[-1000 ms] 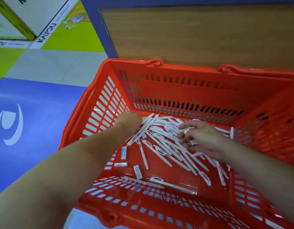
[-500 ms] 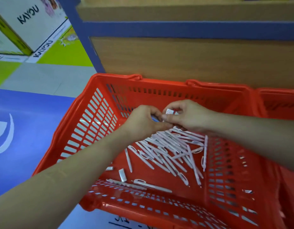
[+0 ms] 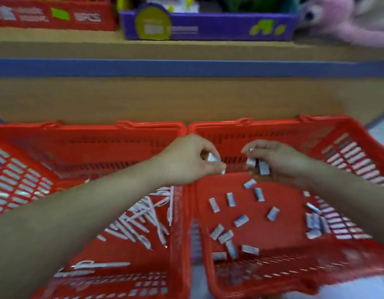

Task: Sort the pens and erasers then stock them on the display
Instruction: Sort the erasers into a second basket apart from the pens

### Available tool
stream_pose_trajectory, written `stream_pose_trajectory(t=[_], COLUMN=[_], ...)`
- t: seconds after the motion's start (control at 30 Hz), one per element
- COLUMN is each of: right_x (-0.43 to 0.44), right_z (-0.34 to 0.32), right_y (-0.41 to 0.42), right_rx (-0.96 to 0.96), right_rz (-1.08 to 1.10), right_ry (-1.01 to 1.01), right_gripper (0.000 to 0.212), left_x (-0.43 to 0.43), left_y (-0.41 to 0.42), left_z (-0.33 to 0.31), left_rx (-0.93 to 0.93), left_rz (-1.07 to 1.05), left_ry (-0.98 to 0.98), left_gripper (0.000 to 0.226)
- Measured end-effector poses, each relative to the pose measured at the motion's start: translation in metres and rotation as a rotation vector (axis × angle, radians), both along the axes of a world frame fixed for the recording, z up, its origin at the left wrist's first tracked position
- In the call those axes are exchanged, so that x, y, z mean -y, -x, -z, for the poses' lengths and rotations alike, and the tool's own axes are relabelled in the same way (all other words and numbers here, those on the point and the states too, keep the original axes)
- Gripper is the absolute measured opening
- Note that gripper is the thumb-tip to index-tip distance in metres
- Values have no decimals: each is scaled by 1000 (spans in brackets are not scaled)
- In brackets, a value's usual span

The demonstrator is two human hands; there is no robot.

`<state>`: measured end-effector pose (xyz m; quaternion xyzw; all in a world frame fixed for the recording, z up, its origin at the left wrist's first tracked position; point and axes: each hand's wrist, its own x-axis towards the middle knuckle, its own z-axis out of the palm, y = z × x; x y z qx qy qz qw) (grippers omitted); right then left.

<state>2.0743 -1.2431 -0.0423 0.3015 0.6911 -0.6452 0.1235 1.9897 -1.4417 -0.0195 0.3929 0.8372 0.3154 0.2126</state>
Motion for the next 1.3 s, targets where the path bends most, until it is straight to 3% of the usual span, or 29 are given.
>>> stream_pose_trajectory(t=[0.13, 0.23, 0.37, 0.5, 0.67, 0.8, 0.9, 1.0, 1.13, 1.3], right_x=[-34, -47, -50, -9, 86, 154, 188, 211, 237, 269], right_z=[53, 71, 59, 6, -44, -27, 6, 36, 83, 156], right_y=[-30, -40, -32, 1, 49, 77, 97, 117, 136, 134], right_rx=[40, 28, -29, -220, -281, -188, -92, -35, -48, -21], right_rz=[216, 352, 368, 112, -412, -721, -855, -953, -929, -948], right_ry=[201, 209, 74, 130, 40, -153, -345, -540, -726, -807], right_gripper=[35, 52, 34, 25, 18, 19, 22, 29, 40, 57], left_x=[-42, -49, -22, 40, 136, 209, 250, 277, 294, 305], left_y=[-14, -13, 1, 16, 33, 59, 80, 97, 114, 122], left_z=[21, 25, 14, 8, 33, 59, 80, 110, 144, 182], left_rx=[-195, -276, -175, 9, 165, 163, 72, -35, -102, -113], left_rz=[92, 27, -137, -358, -508, -528, -510, -484, -426, -357], left_ry=[127, 83, -75, -200, -41, 160, 320, 451, 597, 725], left_gripper=[25, 31, 22, 28, 33, 26, 16, 25, 35, 46])
